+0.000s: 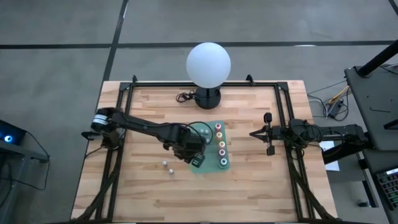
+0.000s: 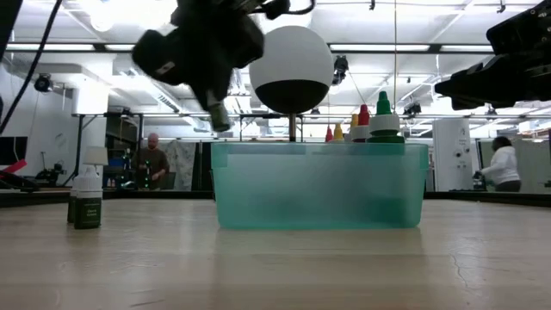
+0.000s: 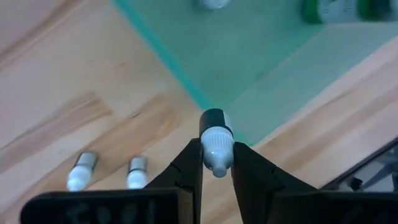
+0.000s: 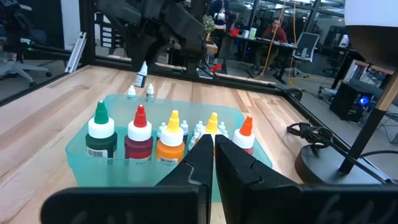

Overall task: Pick & Place food coloring
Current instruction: Put the small blue food coloring bottle into the green bin

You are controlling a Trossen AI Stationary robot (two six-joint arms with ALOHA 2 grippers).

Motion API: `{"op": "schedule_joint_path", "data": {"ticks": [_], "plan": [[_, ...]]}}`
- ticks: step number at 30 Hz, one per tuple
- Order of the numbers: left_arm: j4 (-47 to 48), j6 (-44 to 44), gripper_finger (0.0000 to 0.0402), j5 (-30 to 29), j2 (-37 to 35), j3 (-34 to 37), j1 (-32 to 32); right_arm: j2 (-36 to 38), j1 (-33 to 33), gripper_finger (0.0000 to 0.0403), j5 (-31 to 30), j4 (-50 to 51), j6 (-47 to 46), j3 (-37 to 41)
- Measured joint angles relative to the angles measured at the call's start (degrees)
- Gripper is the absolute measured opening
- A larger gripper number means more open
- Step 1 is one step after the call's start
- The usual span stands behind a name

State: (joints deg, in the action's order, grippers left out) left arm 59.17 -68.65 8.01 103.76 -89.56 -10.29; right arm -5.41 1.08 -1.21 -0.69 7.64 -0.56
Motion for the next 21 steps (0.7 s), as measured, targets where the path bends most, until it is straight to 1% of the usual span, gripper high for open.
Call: {"op": "schedule_joint_path", "data": {"ticks": [6, 10, 13, 16, 21], "plan": [[0.1, 2.4, 0.0047, 0.0, 2.8, -4.3, 1.3, 0.0, 0.0, 0.0009, 0.0, 0.0, -0.1, 0.0], [0.3, 4.8, 0.0047, -0.1, 3.6, -5.4, 2.0, 0.0, 0.0, 0.0009, 0.0, 0.0, 0.0, 0.0], [0.4, 8.3, 0.0047, 0.0, 3.6, -5.6, 2.8, 0.0, 0.0, 0.0009, 0.0, 0.0, 0.0, 0.0], [0.6, 15.3, 0.0047, 0.0, 3.8, -5.6, 3.8, 0.0, 0.0, 0.0009, 0.0, 0.0, -0.1, 0.0], [0.6, 32.5, 0.0047, 0.4, 3.8, -5.6, 5.2, 0.0, 0.0, 0.0009, 0.0, 0.0, 0.0, 0.0]]}}
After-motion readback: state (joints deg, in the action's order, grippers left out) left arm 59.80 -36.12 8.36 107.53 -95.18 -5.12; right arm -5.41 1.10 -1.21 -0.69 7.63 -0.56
